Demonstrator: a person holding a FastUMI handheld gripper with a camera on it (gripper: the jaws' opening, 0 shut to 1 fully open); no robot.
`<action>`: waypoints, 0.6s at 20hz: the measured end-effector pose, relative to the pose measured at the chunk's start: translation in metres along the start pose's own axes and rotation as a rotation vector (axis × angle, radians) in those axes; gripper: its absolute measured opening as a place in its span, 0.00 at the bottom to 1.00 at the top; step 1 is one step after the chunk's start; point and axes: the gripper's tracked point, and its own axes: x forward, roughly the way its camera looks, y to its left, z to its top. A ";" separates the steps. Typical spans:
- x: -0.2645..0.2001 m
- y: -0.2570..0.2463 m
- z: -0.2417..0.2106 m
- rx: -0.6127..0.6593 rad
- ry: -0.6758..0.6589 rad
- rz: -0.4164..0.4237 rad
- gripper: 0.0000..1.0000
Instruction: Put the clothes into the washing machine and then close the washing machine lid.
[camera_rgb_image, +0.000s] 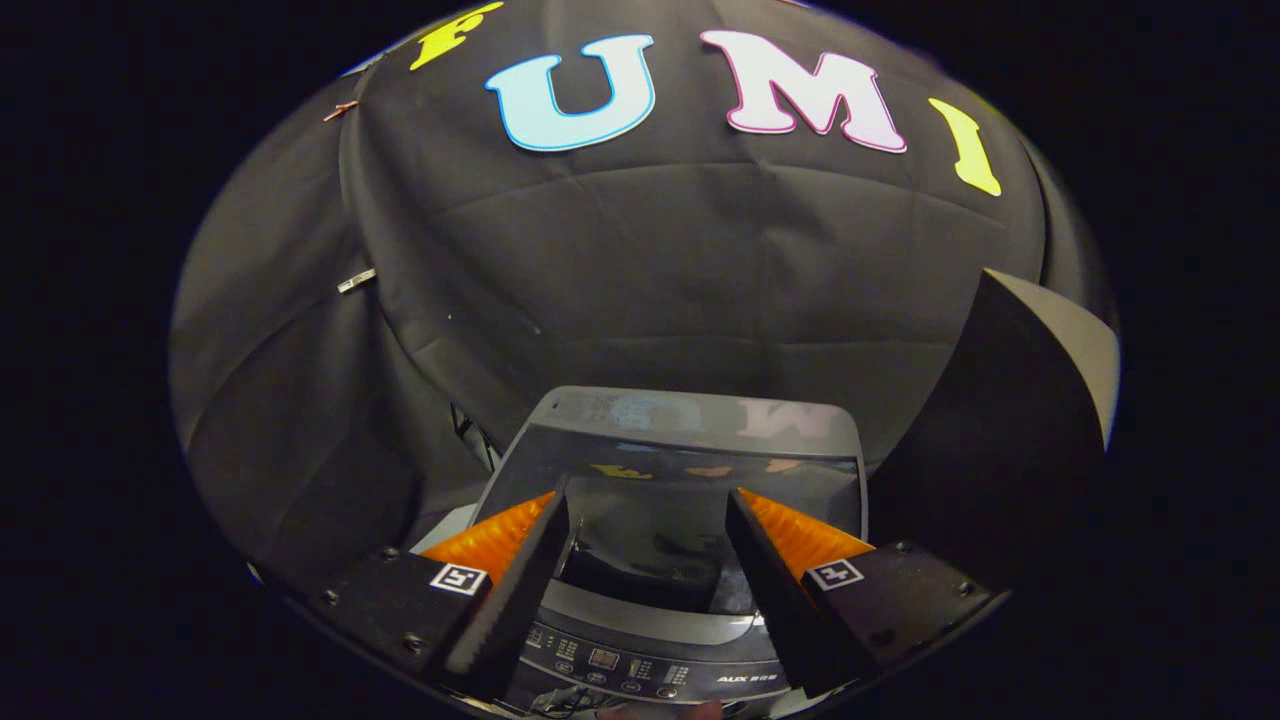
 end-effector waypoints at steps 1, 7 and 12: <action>-0.004 0.001 0.001 0.002 -0.016 0.002 1.00; -0.049 0.009 0.021 0.049 -0.152 0.026 1.00; -0.091 0.020 0.047 0.009 -0.358 0.069 1.00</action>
